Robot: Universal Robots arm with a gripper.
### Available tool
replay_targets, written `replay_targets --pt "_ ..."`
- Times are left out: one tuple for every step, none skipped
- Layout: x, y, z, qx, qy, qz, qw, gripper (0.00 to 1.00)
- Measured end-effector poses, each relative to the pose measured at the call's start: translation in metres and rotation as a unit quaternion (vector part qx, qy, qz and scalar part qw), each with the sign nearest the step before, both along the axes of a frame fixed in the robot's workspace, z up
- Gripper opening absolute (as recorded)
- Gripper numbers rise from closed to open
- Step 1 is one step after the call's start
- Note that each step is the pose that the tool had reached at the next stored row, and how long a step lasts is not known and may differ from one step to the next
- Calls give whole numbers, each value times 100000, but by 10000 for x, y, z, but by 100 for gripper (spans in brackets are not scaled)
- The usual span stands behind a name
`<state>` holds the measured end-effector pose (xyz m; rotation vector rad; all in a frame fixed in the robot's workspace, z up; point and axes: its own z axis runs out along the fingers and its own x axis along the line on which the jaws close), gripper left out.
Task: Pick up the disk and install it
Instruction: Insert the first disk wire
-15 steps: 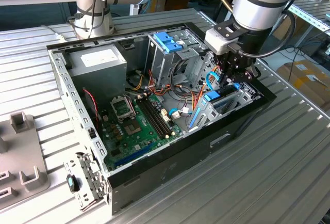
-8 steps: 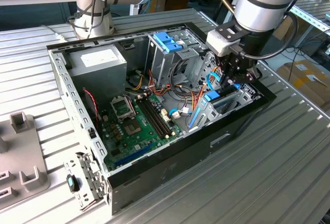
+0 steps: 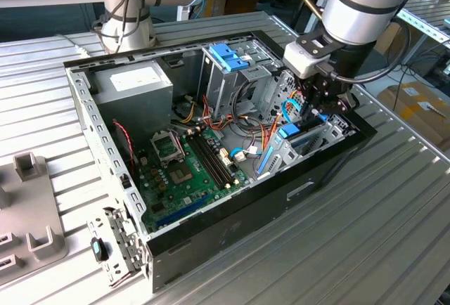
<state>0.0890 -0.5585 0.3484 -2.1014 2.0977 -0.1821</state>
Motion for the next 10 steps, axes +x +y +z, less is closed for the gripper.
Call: replay_targets --pt "0 -6 0 -2 -1 179 100000 16" --pt "0 -9 0 2 -1 403 99999 16" --pt "0 -10 1 -5 -1 658 99998 16" --pt "0 -11 1 -1 0 860 99996 16" --pt "0 -11 0 2 -1 1242 99992 16" --pt "0 -12 0 -4 -1 1704 99985 16" --pt "0 -11 0 -9 -5 2074 99978 16" --pt "0 -11 0 -14 -2 2118 99978 16" --pt "0 -11 -1 -17 -2 2140 99977 16" --pt "0 -12 -2 -13 -3 2160 99977 16"
